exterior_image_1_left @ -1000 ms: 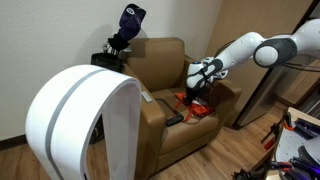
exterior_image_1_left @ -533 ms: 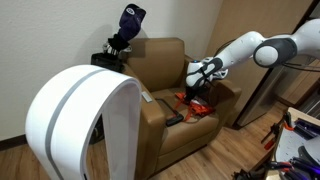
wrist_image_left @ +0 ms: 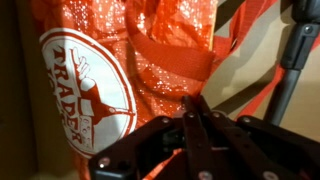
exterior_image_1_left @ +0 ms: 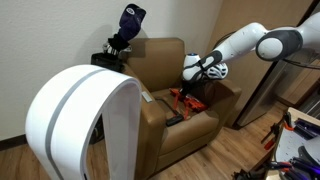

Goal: Move the bag to the left

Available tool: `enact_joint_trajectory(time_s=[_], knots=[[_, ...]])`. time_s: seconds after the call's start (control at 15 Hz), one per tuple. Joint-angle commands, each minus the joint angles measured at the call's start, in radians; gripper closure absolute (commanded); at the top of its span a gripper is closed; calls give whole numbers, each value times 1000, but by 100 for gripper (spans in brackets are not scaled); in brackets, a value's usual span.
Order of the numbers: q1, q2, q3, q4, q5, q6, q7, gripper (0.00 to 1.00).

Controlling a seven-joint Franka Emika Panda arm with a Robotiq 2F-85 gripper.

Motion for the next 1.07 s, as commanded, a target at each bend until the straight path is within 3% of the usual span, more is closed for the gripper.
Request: enact_joint_trajectory(time_s=[0.0, 0.27, 0.47, 1.0], knots=[[45, -150, -13, -144, -20, 18, -11, 94], [65, -230, 52, -203, 14, -28, -27, 95], [35, -220, 141, -181, 31, -117, -20, 94], [50, -163, 228, -101, 91, -153, -13, 94]])
